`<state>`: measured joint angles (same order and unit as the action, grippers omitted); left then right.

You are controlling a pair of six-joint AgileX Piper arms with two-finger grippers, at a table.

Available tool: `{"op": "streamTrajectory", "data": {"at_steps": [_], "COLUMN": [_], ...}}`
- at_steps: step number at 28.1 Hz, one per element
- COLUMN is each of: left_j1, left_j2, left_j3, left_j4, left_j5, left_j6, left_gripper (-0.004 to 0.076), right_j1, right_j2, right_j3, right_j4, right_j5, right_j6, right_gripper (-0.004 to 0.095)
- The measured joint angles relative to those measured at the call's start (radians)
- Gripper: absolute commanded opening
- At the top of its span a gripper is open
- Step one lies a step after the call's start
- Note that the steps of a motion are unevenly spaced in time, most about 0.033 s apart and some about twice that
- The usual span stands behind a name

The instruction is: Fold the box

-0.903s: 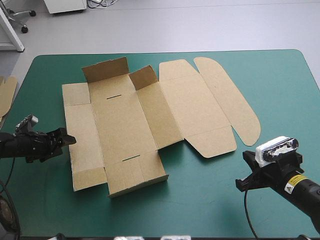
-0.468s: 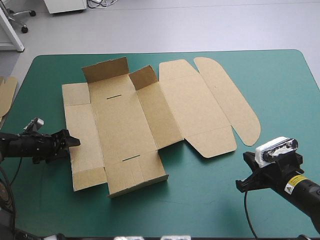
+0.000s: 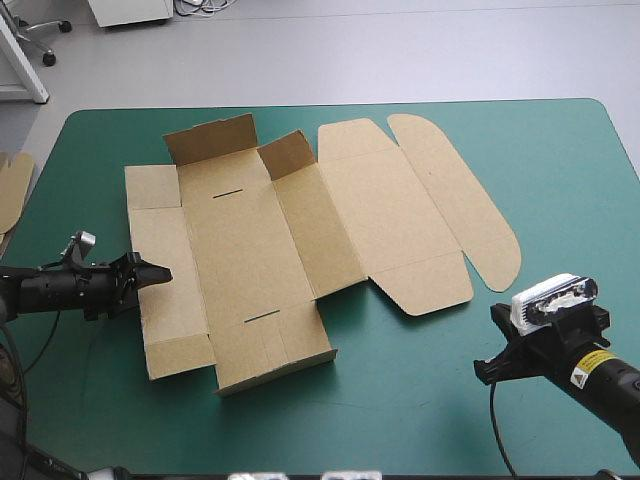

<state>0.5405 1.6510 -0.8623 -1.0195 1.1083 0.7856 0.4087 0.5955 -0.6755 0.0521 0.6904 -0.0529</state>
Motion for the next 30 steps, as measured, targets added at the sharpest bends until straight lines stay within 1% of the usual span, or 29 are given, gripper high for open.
{"op": "streamTrajectory", "data": {"at_steps": [9, 15, 17, 23, 27, 29, 30], "left_j1": [-0.065, -0.082, -0.083, -0.083, -0.083, -0.083, -0.083], "left_j2": [0.014, 0.014, 0.014, 0.014, 0.014, 0.014, 0.014], "left_j3": [-0.003, -0.003, -0.003, -0.003, -0.003, -0.003, -0.003], "left_j4": [-0.002, -0.001, -0.001, -0.012, -0.029, -0.036, -0.042], "left_j5": [0.016, 0.001, -0.002, -0.005, -0.005, -0.005, -0.005], "left_j6": [0.041, 0.051, 0.051, 0.051, 0.051, 0.056, 0.065], "left_gripper": [0.0382, 0.0375, 0.0356, 0.0203, 0.0183, 0.0152, 0.0065], "right_j1": [0.0, 0.0, 0.0, 0.0, 0.0, 0.0, 0.0], "right_j2": [0.0, 0.0, 0.0, 0.0, 0.0, 0.0, 0.0], "right_j3": [0.0, 0.0, 0.0, 0.0, 0.0, 0.0, 0.0], "right_j4": [-0.004, -0.004, -0.004, -0.004, -0.004, -0.004, -0.004], "right_j5": [-0.009, -0.023, -0.023, -0.023, -0.023, -0.023, -0.023], "right_j6": [0.009, 0.029, 0.031, 0.035, 0.037, 0.037, 0.038], "right_gripper": [-0.0034, -0.0034, -0.0034, -0.0034, -0.0034, -0.0034, -0.0034]}}
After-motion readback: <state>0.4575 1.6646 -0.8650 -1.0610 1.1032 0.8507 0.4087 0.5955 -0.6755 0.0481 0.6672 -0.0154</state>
